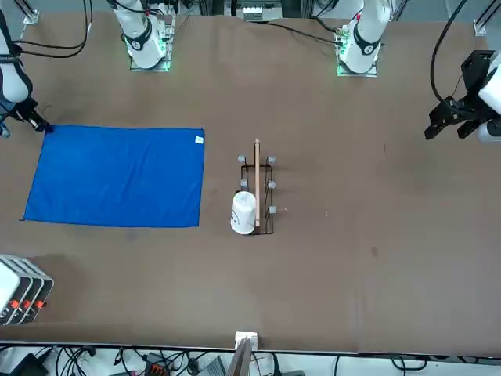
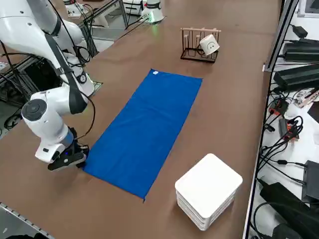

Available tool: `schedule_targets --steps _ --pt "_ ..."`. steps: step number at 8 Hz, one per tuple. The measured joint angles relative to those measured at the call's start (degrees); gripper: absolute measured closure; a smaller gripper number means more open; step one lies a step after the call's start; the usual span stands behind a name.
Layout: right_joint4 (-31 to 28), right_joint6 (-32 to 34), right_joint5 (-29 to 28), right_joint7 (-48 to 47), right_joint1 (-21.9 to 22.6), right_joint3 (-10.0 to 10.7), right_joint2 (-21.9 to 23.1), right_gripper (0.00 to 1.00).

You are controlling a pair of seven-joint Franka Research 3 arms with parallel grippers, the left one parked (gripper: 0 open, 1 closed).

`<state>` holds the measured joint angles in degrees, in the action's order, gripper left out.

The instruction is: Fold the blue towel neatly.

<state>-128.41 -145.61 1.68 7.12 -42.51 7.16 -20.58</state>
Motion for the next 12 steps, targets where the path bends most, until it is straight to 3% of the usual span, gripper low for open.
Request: schedule_targets --steps 6,9,12 --pt "0.63 10.49 0.00 5.55 0.90 -7.11 6.76 0.98" --pt "0.80 16.41 0.00 5.93 1.41 -14.84 10.05 0.98" --pt "0.86 19.67 -0.76 5.81 1.65 -25.12 11.84 0.98"
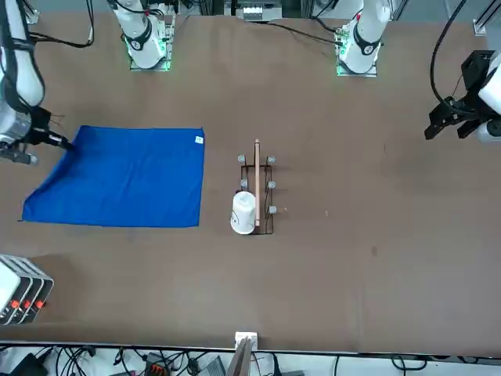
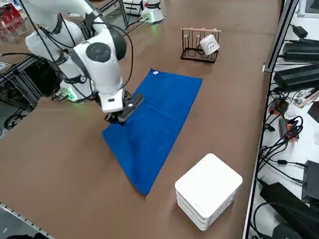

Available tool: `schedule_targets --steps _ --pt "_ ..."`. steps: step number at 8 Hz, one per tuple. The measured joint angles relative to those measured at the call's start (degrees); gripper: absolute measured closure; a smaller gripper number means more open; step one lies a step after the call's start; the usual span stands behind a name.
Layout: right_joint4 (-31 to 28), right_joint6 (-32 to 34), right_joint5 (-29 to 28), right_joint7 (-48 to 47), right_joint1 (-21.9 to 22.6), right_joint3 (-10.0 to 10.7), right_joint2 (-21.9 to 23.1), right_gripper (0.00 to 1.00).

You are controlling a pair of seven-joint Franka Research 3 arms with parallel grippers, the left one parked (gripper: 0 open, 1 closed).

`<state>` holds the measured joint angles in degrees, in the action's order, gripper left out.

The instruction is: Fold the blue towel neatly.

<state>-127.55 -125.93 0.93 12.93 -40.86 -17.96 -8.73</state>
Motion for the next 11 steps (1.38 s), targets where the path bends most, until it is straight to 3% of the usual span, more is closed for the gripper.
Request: schedule_targets --steps 6,9,11 --pt "-0.05 4.03 -2.27 -0.16 0.25 -20.24 0.52 0.98" --pt "-0.18 4.09 -2.93 -0.32 0.30 -27.87 0.42 0.98" --pt "-0.28 4.08 -2.93 -0.39 0.55 -31.63 0.40 0.98"
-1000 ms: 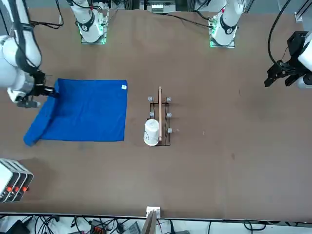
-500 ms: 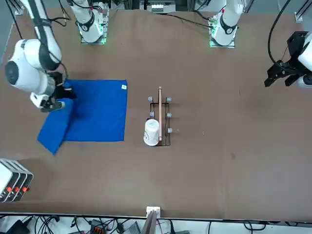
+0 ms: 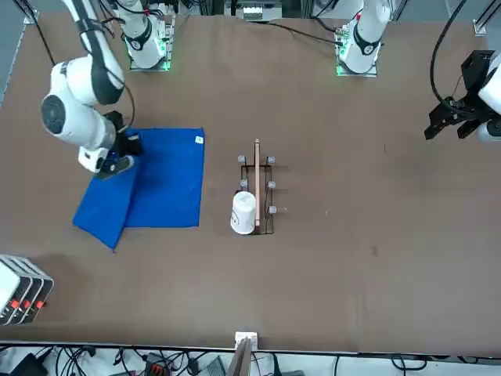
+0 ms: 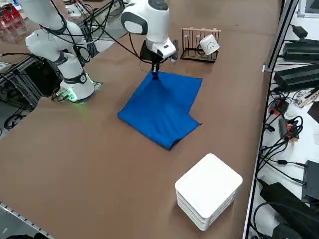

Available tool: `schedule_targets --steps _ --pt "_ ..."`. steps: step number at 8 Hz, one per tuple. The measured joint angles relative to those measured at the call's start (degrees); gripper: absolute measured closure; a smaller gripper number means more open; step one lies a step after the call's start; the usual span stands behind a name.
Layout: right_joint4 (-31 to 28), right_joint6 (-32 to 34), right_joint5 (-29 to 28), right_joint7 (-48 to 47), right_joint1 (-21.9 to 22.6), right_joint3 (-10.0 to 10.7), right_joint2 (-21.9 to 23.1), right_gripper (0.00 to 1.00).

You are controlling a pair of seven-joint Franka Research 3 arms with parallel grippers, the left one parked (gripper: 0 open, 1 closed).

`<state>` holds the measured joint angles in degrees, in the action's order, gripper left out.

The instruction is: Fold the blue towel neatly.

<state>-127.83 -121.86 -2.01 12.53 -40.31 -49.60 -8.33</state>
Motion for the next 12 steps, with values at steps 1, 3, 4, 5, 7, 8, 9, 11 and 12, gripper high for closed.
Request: schedule_targets --steps 1,3,4,5,7,8,9,11,12 --pt "-0.01 -0.30 0.00 0.00 0.85 -0.86 -0.01 0.98" --pt "-0.38 -1.93 -0.01 -1.13 4.84 -1.20 -0.01 0.98" --pt "-0.87 -2.81 -0.01 -2.28 6.94 -1.29 0.00 0.98" --pt "-1.36 -3.14 -0.01 -3.27 8.64 -1.36 0.03 0.98" --pt "-2.21 -3.24 -0.01 -3.78 10.96 -1.38 0.07 0.98" --pt "-2.50 -3.24 -0.01 -4.28 11.90 -1.38 0.11 0.98" --pt "-2.85 -3.22 -0.01 -5.36 13.09 -1.38 0.15 0.98" --pt "-3.99 -3.20 -0.01 -6.17 15.13 -1.40 0.54 0.98" --pt "-4.42 -3.04 -0.01 -6.41 16.01 -1.41 0.86 0.98"
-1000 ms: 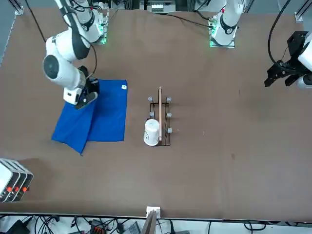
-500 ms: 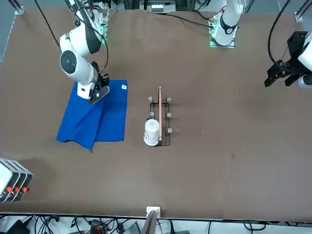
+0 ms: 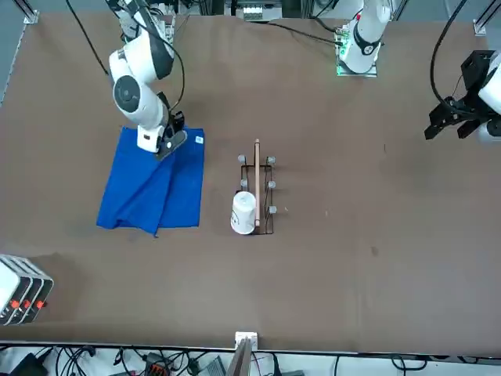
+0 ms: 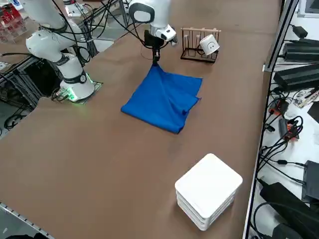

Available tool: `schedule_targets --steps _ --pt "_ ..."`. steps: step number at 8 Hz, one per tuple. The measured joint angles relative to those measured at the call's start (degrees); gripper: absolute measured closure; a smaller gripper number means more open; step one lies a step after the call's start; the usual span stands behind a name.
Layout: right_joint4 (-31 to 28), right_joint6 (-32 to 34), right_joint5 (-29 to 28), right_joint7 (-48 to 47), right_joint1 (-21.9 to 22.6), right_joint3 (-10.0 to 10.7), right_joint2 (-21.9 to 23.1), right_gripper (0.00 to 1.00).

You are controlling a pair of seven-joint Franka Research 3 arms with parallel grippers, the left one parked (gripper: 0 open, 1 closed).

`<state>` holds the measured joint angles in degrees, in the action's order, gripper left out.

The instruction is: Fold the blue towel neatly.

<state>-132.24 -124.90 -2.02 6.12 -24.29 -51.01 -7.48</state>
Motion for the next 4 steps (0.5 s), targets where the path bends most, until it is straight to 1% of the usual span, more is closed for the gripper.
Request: schedule_targets --steps 4 --pt "-0.35 2.14 0.00 -2.46 3.39 -0.17 1.98 0.98"
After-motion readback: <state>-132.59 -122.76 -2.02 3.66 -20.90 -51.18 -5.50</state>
